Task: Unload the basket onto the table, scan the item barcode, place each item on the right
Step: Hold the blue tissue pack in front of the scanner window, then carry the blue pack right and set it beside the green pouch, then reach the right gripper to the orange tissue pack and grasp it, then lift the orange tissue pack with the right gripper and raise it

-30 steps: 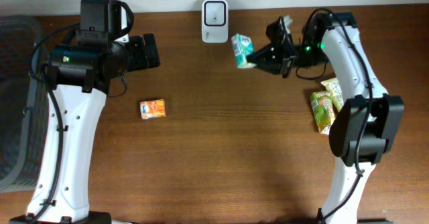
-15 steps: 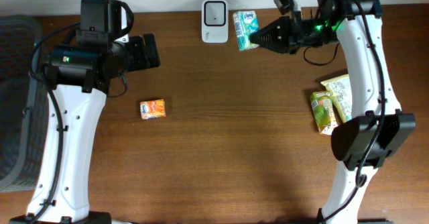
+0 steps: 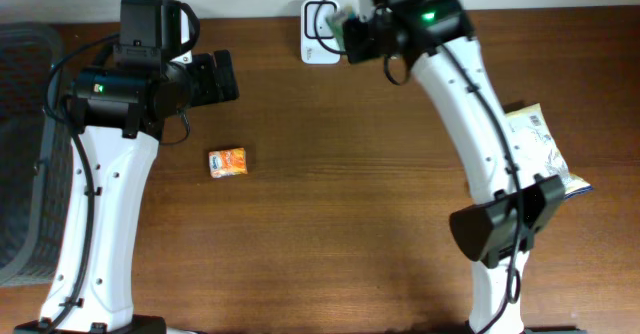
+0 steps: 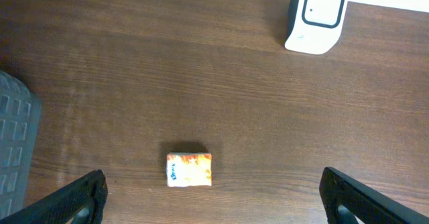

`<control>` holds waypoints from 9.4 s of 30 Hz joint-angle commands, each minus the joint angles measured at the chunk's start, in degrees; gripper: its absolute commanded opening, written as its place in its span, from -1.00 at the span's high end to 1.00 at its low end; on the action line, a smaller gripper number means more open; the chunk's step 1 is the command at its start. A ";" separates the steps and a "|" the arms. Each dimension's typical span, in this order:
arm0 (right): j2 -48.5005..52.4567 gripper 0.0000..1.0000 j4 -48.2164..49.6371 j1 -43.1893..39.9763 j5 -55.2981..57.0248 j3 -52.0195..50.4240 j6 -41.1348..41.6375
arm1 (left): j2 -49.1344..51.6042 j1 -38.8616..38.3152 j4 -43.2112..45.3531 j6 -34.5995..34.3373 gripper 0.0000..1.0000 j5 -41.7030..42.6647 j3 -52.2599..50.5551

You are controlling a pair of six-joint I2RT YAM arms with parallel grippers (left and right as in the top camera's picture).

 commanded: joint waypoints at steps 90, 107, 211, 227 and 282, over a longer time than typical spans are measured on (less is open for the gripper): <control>5.18 -0.52 -27.93 -19.37 -12.81 -16.55 -5.05 | -0.70 0.04 0.11 0.72 -0.98 -0.42 0.24; 10.21 -0.93 20.44 9.75 -29.46 -19.65 6.73 | -0.70 0.04 0.11 0.72 -0.98 -0.42 0.24; 16.26 -0.08 -0.04 -0.42 -18.49 -13.90 2.97 | -0.70 0.04 0.11 0.72 -0.98 -0.42 0.24; 16.26 0.32 1.68 -2.23 -33.00 -22.95 -12.24 | -0.70 0.04 0.11 0.72 -0.98 -0.42 0.24; -14.14 0.92 -19.85 -25.20 -91.60 -22.82 -19.41 | -0.70 0.04 0.11 0.72 -0.98 -0.42 0.24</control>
